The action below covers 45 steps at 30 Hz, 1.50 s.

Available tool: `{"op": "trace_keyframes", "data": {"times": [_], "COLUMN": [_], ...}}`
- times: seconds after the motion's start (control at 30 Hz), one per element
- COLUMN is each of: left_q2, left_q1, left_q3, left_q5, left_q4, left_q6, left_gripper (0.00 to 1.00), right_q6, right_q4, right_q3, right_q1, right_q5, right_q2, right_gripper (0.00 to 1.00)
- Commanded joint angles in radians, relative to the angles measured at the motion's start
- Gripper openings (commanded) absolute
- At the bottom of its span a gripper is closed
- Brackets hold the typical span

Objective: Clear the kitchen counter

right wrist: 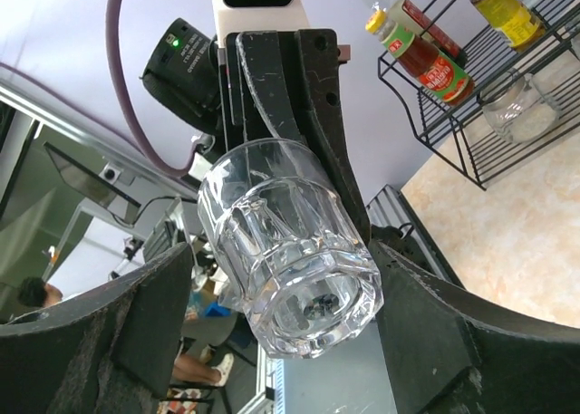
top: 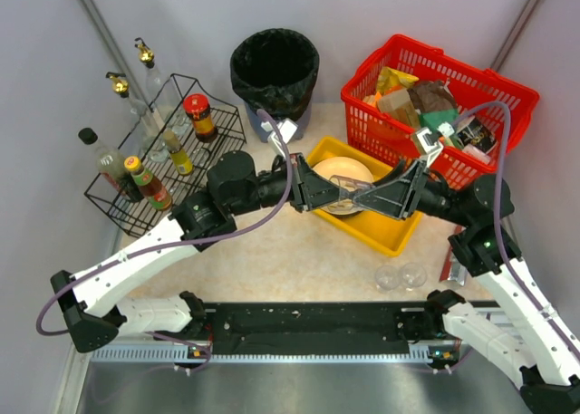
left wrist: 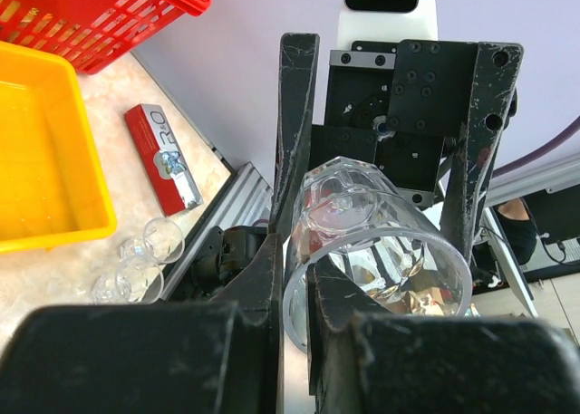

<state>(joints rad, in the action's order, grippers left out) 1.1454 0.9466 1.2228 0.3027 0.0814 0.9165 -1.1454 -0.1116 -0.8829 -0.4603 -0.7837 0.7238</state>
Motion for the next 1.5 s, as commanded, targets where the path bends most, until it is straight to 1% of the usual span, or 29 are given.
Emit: {"op": "trace_keyframes", "data": {"times": [0.0, 0.07, 0.13, 0.2, 0.23, 0.27, 0.3, 0.33, 0.37, 0.4, 0.43, 0.47, 0.5, 0.53, 0.63, 0.67, 0.73, 0.8, 0.93, 1.03, 1.17, 1.33, 1.47], "left_q2": [-0.027, -0.03, -0.038, -0.044, -0.046, -0.049, -0.052, -0.056, -0.065, -0.079, -0.097, -0.125, -0.153, -0.185, -0.284, -0.309, -0.348, -0.366, -0.366, -0.363, -0.377, -0.359, -0.323], "left_q1": [-0.031, -0.045, -0.055, -0.065, -0.069, -0.074, -0.078, -0.084, -0.094, -0.104, -0.117, -0.129, -0.152, -0.176, -0.265, -0.294, -0.319, -0.325, -0.325, -0.325, -0.325, -0.328, -0.33], "left_q3": [0.009, 0.0, -0.019, -0.035, -0.037, -0.039, -0.042, -0.043, -0.046, -0.054, -0.062, -0.077, -0.092, -0.127, -0.224, -0.252, -0.285, -0.305, -0.322, -0.327, -0.367, -0.384, -0.382], "left_q5": [0.036, 0.042, 0.052, 0.061, 0.065, 0.068, 0.07, 0.067, 0.061, 0.049, 0.021, -0.026, -0.069, -0.115, -0.236, -0.332, -0.425, -0.48, -0.459, -0.427, -0.407, -0.477, -0.445], "left_q4": [-0.072, -0.101, -0.12, -0.132, -0.132, -0.131, -0.124, -0.115, -0.105, -0.086, -0.048, 0.002, 0.041, 0.079, 0.173, 0.222, 0.294, 0.346, 0.366, 0.373, 0.33, 0.317, 0.311], "left_q6": [-0.005, 0.002, 0.01, 0.015, 0.013, 0.01, 0.005, -0.001, -0.01, -0.021, -0.036, -0.047, -0.057, -0.065, -0.106, -0.129, -0.177, -0.223, -0.287, -0.324, -0.367, -0.386, -0.398], "left_gripper": [0.0, 0.0, 0.02, 0.08, 0.14, 0.21, 0.26, 0.36, 0.48, 0.68, 0.8, 0.89, 0.94, 0.97, 0.98, 0.98, 0.98, 0.98, 0.98, 0.98, 0.98, 0.98, 0.99], "right_q6": [-0.01, -0.016, -0.022, -0.019, -0.014, -0.002, 0.018, 0.032, 0.051, 0.076, 0.102, 0.13, 0.156, 0.183, 0.3, 0.349, 0.45, 0.554, 0.691, 0.745, 0.786, 0.822, 0.851], "right_q4": [-0.074, -0.085, -0.086, -0.077, -0.071, -0.047, -0.016, 0.007, 0.041, 0.076, 0.11, 0.16, 0.191, 0.229, 0.363, 0.407, 0.518, 0.637, 0.769, 0.802, 0.82, 0.825, 0.823], "right_q3": [0.001, -0.002, -0.007, -0.01, -0.013, -0.021, -0.028, -0.033, -0.037, -0.044, -0.051, -0.06, -0.065, -0.065, -0.073, -0.079, -0.105, -0.158, -0.231, -0.254, -0.3, -0.356, -0.398], "right_q1": [0.003, 0.003, 0.003, 0.003, 0.003, 0.003, 0.003, 0.003, 0.003, 0.003, 0.003, 0.003, 0.003, 0.003, 0.003, 0.005, 0.006, 0.008, 0.015, 0.023, 0.054, 0.094, 0.124], "right_q5": [-0.035, -0.029, -0.022, -0.006, 0.0, 0.011, 0.026, 0.04, 0.058, 0.075, 0.098, 0.125, 0.145, 0.171, 0.256, 0.296, 0.41, 0.556, 0.818, 1.006, 1.095, 1.152, 1.147], "right_q2": [-0.014, -0.011, -0.004, 0.003, 0.009, 0.017, 0.022, 0.026, 0.031, 0.034, 0.037, 0.043, 0.046, 0.048, 0.068, 0.081, 0.118, 0.178, 0.33, 0.42, 0.547, 0.681, 0.782], "right_gripper": [0.74, 0.63, 0.46, 0.31, 0.23, 0.16, 0.12, 0.08, 0.04, 0.02, 0.0, 0.0, 0.0, 0.0, 0.0, 0.0, 0.0, 0.0, 0.0, 0.0, 0.0, 0.0, 0.0]}}
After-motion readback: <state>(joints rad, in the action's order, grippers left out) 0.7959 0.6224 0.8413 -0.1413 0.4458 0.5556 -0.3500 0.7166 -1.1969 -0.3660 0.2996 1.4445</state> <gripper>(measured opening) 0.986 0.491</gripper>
